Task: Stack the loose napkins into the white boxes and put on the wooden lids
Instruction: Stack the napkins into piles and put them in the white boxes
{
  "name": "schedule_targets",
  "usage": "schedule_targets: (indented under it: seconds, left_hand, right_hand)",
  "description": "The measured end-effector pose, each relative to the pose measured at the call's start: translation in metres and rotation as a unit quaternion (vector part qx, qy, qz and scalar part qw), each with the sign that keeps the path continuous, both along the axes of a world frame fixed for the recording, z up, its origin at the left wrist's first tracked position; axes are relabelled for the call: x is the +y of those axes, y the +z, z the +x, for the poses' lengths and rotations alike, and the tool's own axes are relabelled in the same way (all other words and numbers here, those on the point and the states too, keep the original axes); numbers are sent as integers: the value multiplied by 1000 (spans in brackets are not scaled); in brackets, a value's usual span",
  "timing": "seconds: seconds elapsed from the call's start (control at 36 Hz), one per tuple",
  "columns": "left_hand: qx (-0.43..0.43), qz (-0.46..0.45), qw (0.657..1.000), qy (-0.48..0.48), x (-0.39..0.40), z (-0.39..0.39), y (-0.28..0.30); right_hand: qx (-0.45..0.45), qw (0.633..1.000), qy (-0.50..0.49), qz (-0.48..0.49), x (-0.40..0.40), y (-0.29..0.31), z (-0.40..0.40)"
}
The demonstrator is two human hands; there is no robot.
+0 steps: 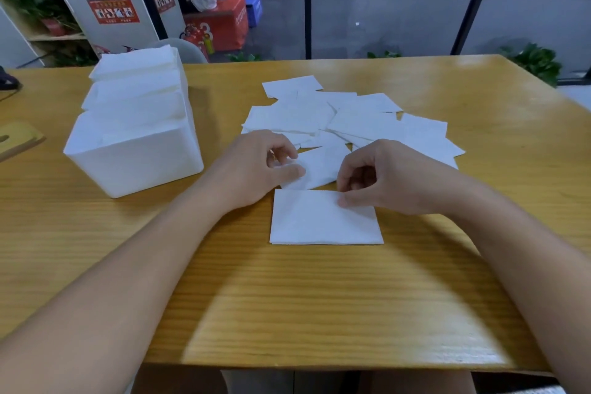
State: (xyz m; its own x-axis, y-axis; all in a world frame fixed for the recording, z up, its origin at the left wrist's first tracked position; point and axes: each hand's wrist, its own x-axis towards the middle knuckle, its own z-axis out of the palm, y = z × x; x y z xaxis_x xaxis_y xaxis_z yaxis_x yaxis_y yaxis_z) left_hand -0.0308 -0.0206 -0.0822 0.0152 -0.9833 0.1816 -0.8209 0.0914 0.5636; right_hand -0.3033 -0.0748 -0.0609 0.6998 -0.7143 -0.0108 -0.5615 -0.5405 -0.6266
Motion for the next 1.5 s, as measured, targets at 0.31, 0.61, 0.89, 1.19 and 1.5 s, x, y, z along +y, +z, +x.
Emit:
schedule_targets:
  seconds: [0.31, 0.61, 0.89, 1.19, 1.5]
  left_hand:
    - [9, -19, 1000, -12, 0, -9, -6]
    - [49, -154, 985, -57, 3, -13, 1]
    - [61, -71, 995, -16, 3, -12, 3]
    - [163, -147, 974, -53, 8, -8, 13]
    - [163, 193, 961, -115, 15, 7, 28]
  right_hand:
    - [-64, 984, -107, -124, -15, -16, 4]
    - [-69, 984, -142, -80, -17, -11, 3]
    - [-173, 977, -93, -82, -15, -10, 4]
    - [-273, 955, -98, -61, -9, 7, -1]
    - [-20, 993, -36, 107, 0, 15, -10]
